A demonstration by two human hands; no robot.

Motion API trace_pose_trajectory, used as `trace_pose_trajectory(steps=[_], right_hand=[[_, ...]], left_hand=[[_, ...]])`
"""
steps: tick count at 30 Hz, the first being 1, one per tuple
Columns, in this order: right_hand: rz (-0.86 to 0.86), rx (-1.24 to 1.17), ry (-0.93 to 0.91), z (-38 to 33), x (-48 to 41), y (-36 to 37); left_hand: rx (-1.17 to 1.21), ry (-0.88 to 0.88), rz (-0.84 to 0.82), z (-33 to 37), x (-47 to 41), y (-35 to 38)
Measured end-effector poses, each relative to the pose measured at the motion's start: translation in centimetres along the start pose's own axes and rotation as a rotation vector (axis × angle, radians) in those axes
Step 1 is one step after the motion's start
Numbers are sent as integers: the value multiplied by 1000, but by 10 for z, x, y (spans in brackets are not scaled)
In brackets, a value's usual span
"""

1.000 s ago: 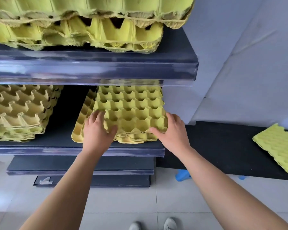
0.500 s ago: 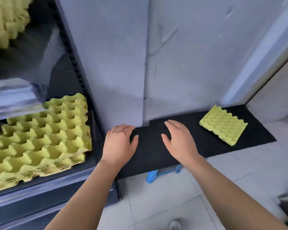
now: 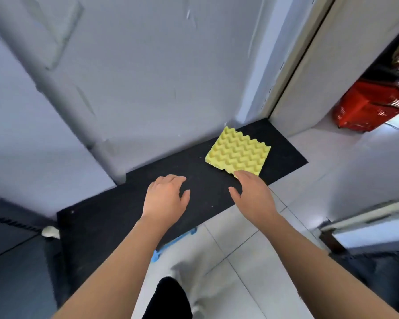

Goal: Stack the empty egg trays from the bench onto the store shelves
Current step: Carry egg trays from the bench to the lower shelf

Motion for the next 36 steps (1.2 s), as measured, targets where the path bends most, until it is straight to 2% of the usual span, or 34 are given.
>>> trace_pose_trajectory(steps=[10, 17, 29, 33, 36], right_hand=[[-108, -96, 247, 122, -112, 58], [-205, -160, 376, 193, -175, 136], [-384, -333, 560, 280, -232, 328], [-404, -433, 592, 291, -238, 364], [-360, -489, 607, 294, -240, 373]], left_hand=[[56, -56, -261, 20, -173, 120], [62, -129, -409, 2, -262, 220], [125, -356, -534, -95, -332, 394], [208, -418, -548, -114, -344, 429], [248, -413, -486, -117, -349, 435]])
Point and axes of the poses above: each hand's wrist, its own x-axis away from the middle knuckle, its own y-axis out of the palm, z = x × y, the point moved 8 cm from there along -x, towards the middle knuckle, and after that the axes turned 10 degrees about x, right-handed, at the moved point
